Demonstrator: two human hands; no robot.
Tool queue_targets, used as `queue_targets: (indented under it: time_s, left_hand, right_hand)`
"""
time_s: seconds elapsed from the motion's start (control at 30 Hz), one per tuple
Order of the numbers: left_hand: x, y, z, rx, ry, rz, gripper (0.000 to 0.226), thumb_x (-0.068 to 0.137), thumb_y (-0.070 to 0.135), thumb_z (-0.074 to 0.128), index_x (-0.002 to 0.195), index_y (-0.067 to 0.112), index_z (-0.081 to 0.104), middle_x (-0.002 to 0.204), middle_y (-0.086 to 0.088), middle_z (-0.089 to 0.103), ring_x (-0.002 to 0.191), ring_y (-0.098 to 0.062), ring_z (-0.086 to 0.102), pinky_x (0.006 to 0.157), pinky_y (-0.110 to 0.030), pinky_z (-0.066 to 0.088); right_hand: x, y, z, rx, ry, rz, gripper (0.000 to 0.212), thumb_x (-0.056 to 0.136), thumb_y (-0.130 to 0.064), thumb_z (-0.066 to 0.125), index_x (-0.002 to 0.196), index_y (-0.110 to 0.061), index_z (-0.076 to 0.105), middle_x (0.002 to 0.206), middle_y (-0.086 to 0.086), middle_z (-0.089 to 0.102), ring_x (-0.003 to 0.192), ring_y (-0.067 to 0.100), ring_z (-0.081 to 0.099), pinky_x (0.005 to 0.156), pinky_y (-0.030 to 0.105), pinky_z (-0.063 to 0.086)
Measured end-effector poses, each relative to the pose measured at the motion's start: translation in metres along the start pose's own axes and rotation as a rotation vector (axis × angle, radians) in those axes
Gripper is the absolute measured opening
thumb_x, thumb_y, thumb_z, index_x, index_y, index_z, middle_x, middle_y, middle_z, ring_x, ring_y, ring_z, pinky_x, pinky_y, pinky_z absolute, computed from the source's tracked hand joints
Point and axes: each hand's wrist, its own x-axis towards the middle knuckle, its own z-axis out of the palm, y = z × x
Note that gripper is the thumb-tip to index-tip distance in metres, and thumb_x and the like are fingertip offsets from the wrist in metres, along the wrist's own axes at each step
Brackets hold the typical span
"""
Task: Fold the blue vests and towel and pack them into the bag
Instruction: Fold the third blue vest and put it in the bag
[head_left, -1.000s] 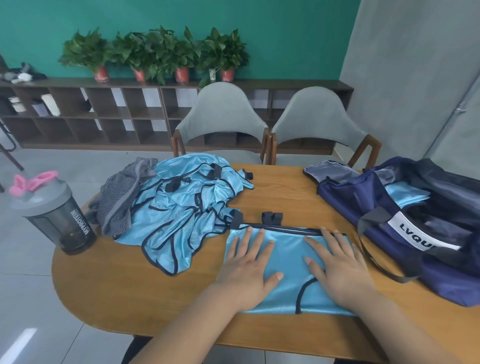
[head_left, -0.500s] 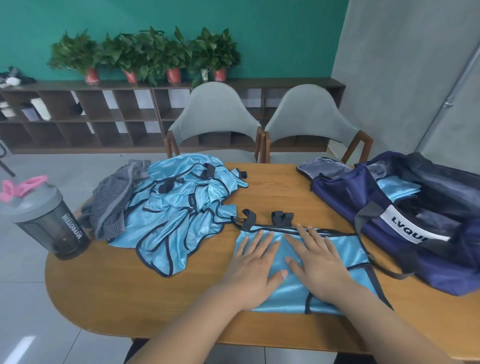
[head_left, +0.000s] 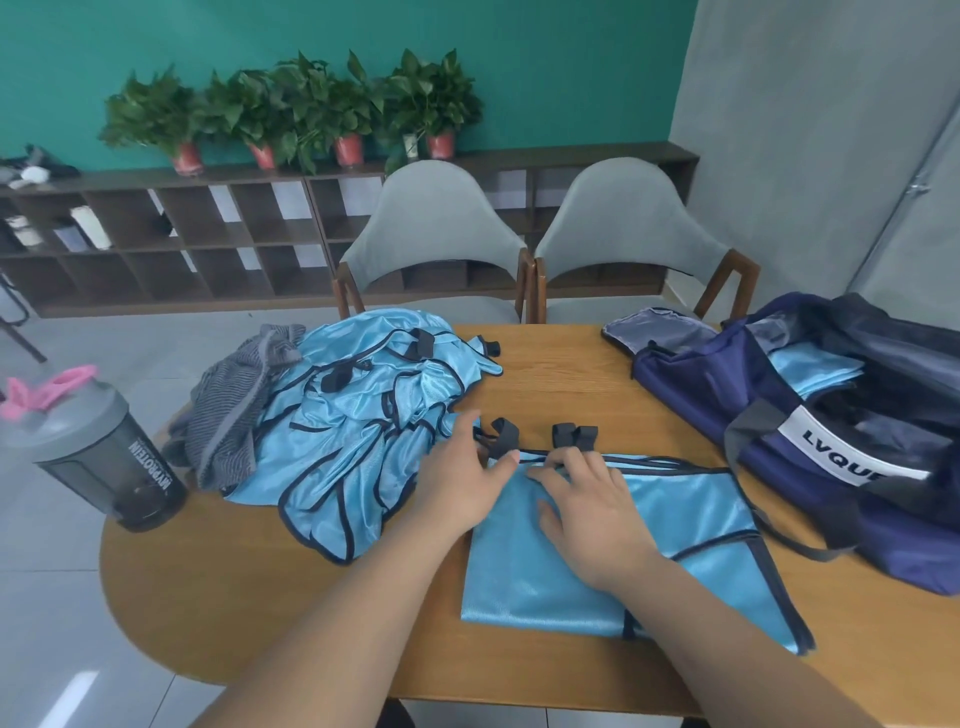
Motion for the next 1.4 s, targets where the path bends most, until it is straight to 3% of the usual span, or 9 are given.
queue_targets:
  time_s: [0.1,0.23,0.33,0.53,0.8,1.03,1.2,1.3,1.4]
  left_hand:
    - [0.012,0.007,0.007,-0.187,-0.066,-0.061,0.071,0.093,0.044,0.076,0.153,0.035,0.039,0.117,0.009,0.062,0.111,-0.014,0.061,0.101,-0.036,0.051]
    - [0.027,0.005,0.013,-0.432,-0.088,-0.056,0.050,0.096,0.012,0.071,0.138,0.035,0.057,0.107,0.002,0.074,0.095,-0.019,0.070,0.081,-0.028,0.051]
    - [0.037,0.000,0.012,-0.570,-0.061,-0.043,0.047,0.097,0.007,0.069,0.124,0.046,0.064,0.111,-0.010,0.076,0.096,-0.020,0.073,0.089,-0.030,0.055]
    - [0.043,-0.001,0.005,-0.277,0.177,0.092,0.035,0.094,0.032,0.079,0.127,0.029,0.067,0.093,0.011,0.074,0.085,-0.001,0.069,0.085,-0.025,0.057]
    - [0.039,-0.041,0.005,0.267,0.106,0.298,0.038,0.109,0.027,0.049,0.146,0.019,0.052,0.143,-0.002,0.060,0.132,-0.021,0.055,0.108,-0.038,0.048]
    - [0.019,-0.023,-0.003,0.136,0.250,0.200,0.042,0.102,0.009,0.050,0.141,0.022,0.057,0.135,-0.001,0.062,0.125,-0.021,0.058,0.097,-0.042,0.055]
    - [-0.038,0.025,0.018,0.130,0.219,0.420,0.041,0.096,0.007,0.052,0.135,0.018,0.063,0.133,0.003,0.058,0.126,-0.015,0.051,0.108,-0.032,0.043]
    - [-0.055,0.014,0.042,0.392,-0.022,0.424,0.054,0.108,0.033,0.039,0.159,0.014,0.039,0.168,-0.001,0.030,0.158,-0.021,0.019,0.130,-0.037,0.016]
    - [-0.053,0.007,0.046,0.547,-0.194,0.369,0.074,0.109,0.058,0.018,0.169,0.018,0.003,0.174,0.003,-0.017,0.157,-0.017,-0.028,0.128,-0.039,-0.015]
  right_hand:
    - [-0.003,0.003,0.001,-0.004,0.002,-0.019,0.044,0.100,-0.041,0.045,0.141,-0.033,0.057,0.132,-0.009,0.044,0.119,0.019,0.044,0.096,0.036,0.041]
    - [-0.004,0.002,0.001,0.018,0.002,-0.013,0.044,0.101,-0.042,0.043,0.142,-0.034,0.055,0.133,-0.010,0.044,0.120,0.018,0.044,0.097,0.037,0.042]
    - [-0.004,0.002,0.001,0.028,0.003,-0.010,0.046,0.100,-0.042,0.043,0.144,-0.034,0.053,0.134,-0.010,0.043,0.120,0.018,0.044,0.098,0.037,0.041]
    - [-0.004,0.001,-0.002,0.040,0.000,-0.005,0.047,0.101,-0.043,0.042,0.147,-0.037,0.049,0.136,-0.012,0.040,0.123,0.015,0.041,0.103,0.035,0.039]
    - [-0.003,0.002,0.000,0.046,0.015,-0.013,0.046,0.102,-0.043,0.043,0.146,-0.037,0.050,0.136,-0.013,0.040,0.123,0.015,0.041,0.104,0.036,0.039]
    - [-0.002,0.004,0.000,0.086,-0.019,-0.033,0.047,0.100,-0.038,0.049,0.147,-0.037,0.052,0.136,-0.016,0.040,0.124,0.013,0.040,0.105,0.034,0.038]
    - [0.012,0.017,-0.004,0.290,0.155,0.069,0.045,0.093,-0.016,0.064,0.137,-0.026,0.065,0.129,-0.011,0.055,0.114,0.015,0.048,0.102,0.032,0.044]
    - [0.021,0.028,-0.006,0.095,-0.050,0.055,0.049,0.101,-0.037,0.057,0.149,-0.030,0.053,0.144,-0.011,0.049,0.129,0.019,0.045,0.108,0.038,0.042]
    - [0.024,0.040,-0.005,0.060,-0.171,0.019,0.053,0.107,-0.051,0.040,0.158,-0.039,0.036,0.159,-0.017,0.033,0.145,0.014,0.029,0.116,0.037,0.032]
